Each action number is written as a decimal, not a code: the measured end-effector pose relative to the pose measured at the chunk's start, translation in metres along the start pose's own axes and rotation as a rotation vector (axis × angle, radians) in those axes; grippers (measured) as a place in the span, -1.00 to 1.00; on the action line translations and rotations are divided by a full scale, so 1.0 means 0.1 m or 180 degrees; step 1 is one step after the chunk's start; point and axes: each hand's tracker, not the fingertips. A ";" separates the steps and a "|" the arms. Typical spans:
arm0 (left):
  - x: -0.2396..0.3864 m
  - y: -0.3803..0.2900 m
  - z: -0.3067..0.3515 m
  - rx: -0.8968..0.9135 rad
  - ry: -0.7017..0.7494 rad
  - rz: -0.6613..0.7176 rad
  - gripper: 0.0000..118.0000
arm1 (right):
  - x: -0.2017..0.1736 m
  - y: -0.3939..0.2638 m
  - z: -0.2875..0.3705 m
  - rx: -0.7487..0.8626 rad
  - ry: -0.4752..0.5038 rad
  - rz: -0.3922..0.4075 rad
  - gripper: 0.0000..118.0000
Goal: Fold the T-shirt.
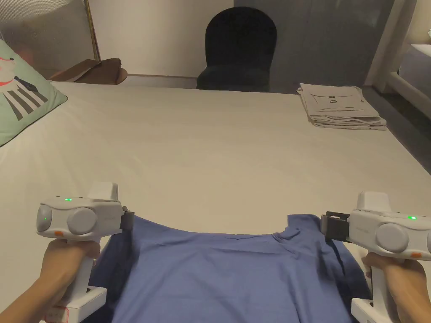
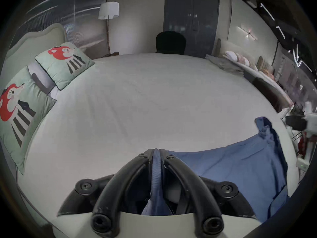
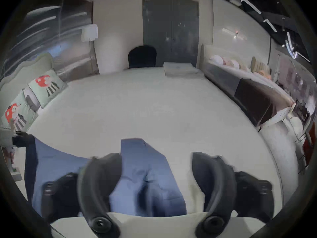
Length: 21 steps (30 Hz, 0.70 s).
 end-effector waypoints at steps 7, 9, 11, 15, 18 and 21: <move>-0.03 -0.03 0.09 0.0050 -0.0061 0.0025 -0.97 | -0.11 -0.20 -0.49 -0.0442 -0.0164 0.0153 0.66; -0.02 -0.03 0.13 0.0049 -0.0083 0.0048 -0.97 | -0.10 -0.25 -0.54 -0.0510 -0.0174 0.0136 0.61; -0.03 -0.05 0.16 0.0059 -0.0086 0.0056 -0.97 | -0.11 -0.29 -0.55 -0.0527 -0.0188 0.0161 0.26; -0.04 -0.08 0.20 0.0068 -0.0081 0.0078 -0.97 | -0.08 -0.32 -0.45 -0.0455 -0.0071 0.0092 -0.92; -0.06 -0.10 0.25 0.0081 -0.0029 0.0094 -0.97 | -0.06 -0.32 -0.26 -0.0252 -0.0110 0.0137 -0.93; -0.06 -0.09 0.39 0.0189 0.0038 0.0125 -0.97 | -0.08 -0.22 0.04 -0.0041 -0.0086 0.0276 -0.95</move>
